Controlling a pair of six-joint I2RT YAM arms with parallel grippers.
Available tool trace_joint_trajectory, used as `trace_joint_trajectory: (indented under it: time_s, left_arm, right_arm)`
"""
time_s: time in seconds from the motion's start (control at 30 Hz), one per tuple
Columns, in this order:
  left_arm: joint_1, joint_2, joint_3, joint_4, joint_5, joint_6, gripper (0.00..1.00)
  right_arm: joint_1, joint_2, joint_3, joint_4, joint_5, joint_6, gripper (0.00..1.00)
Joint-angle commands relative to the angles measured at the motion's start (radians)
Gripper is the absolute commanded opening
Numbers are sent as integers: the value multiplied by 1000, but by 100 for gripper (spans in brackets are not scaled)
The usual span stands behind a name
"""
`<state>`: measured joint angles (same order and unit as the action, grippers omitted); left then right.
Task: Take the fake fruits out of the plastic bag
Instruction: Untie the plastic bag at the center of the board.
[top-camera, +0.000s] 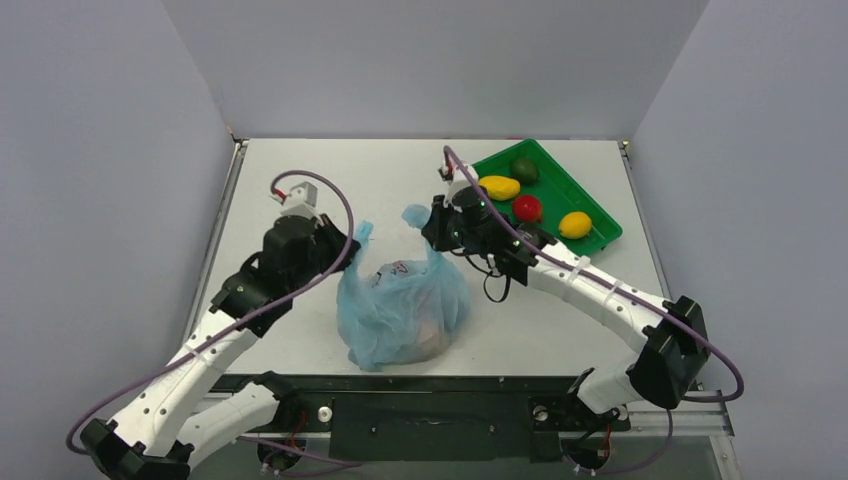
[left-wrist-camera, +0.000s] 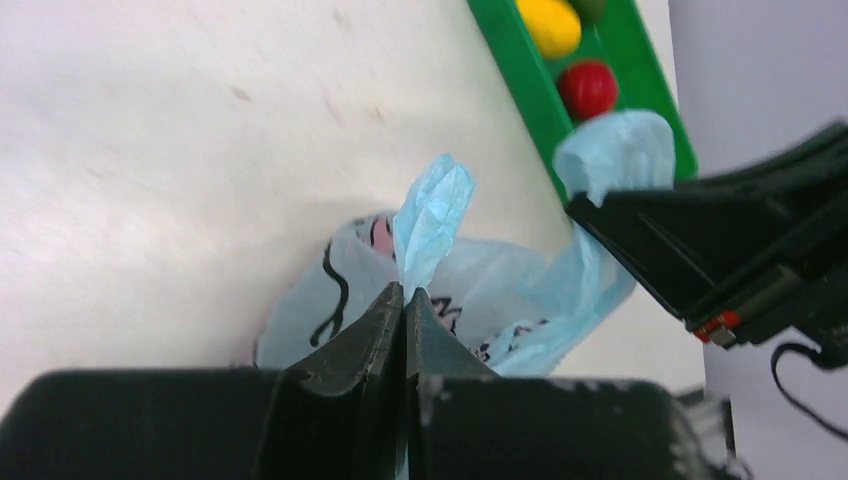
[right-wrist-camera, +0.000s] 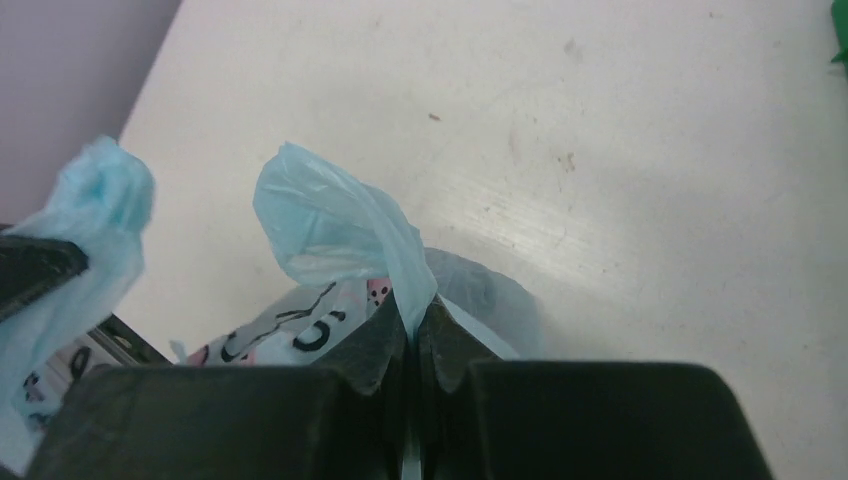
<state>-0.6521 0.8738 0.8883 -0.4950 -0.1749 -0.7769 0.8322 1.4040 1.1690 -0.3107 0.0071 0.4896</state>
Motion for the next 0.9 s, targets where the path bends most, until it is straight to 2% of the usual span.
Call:
trace_joint_trajectory:
  time_s: [0.0,0.1,0.23,0.33,0.47,0.53,0.63,0.7,0.87]
  left_arm:
    - [194,43,246,-80,75,132,0]
    - [348,80,365,-125,182,190,0]
    - [420,65,459,-133,249,215,0]
    - [425,8,427,-122,270,198,0]
    - [424,-87,299,-97,323,124,0]
    - [425,-141,196,-48,386,67,0]
    - [425,-215,4,2,500,-10,0]
    - [424,-272,-110,64,569,-75,0]
    - [424,-426,-353,347,698,-339,0]
  right_arm:
    - [-111,37,178,75,-88,99,0]
    - [-170,72,266,99,-158,173,0]
    - [-235,136,357,109,-239,229,0]
    - [-269,198,408,103,-285,260,0]
    - [-277,230,401,108,-329,263,2]
    - [-270,224,350,128,-351,256,12]
    - [-256,182,250,145,-326,222,35]
    - [-232,133,178,121,-292,179,47]
    - [-149,-14,36,-5,-138,88,57]
